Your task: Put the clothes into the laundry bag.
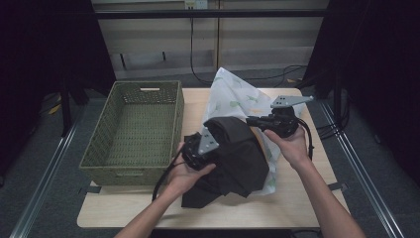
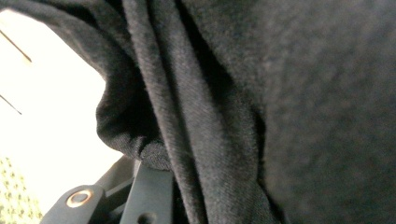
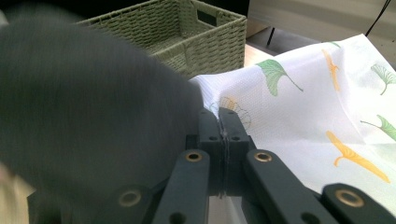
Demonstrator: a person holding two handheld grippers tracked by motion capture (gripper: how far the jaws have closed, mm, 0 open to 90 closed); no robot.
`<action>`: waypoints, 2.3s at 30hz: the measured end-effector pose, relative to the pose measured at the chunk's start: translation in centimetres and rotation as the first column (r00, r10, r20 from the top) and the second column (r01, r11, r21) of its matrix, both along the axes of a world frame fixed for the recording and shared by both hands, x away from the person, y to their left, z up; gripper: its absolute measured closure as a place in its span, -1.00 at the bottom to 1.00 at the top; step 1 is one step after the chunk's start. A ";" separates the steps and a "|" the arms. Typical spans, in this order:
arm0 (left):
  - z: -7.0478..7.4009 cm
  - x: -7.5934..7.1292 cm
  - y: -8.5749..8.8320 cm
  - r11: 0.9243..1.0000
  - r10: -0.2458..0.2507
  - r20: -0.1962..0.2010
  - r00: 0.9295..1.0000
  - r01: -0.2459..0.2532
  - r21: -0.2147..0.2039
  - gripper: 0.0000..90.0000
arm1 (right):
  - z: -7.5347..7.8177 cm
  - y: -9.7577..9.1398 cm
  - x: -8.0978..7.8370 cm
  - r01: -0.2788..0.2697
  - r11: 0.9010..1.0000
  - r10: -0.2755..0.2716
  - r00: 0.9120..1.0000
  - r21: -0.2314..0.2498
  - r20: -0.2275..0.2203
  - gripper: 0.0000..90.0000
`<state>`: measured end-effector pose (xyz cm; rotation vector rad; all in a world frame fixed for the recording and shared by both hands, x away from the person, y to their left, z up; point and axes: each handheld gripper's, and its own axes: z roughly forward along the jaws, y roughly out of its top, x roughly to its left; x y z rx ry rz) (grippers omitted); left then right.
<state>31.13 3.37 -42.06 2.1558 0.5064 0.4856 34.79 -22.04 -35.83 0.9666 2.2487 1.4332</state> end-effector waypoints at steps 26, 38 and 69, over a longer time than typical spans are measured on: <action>-5.7 1.8 -2.4 0.966 -0.132 0.088 0.987 0.108 0.235 0.46 | -4.3 0.2 -2.6 -0.061 0.991 0.048 0.993 -0.118 -0.112 1.00; -6.1 0.9 -1.1 0.997 -0.037 -0.118 0.992 0.029 -0.069 -0.26 | -6.7 0.5 -2.2 -0.051 0.978 0.023 0.990 -0.204 -0.137 1.00; 1.5 -2.7 -1.9 0.953 -0.164 0.002 0.986 0.160 -0.256 -0.31 | -6.9 -5.3 -3.8 0.050 0.993 -0.065 0.988 -0.108 -0.139 0.21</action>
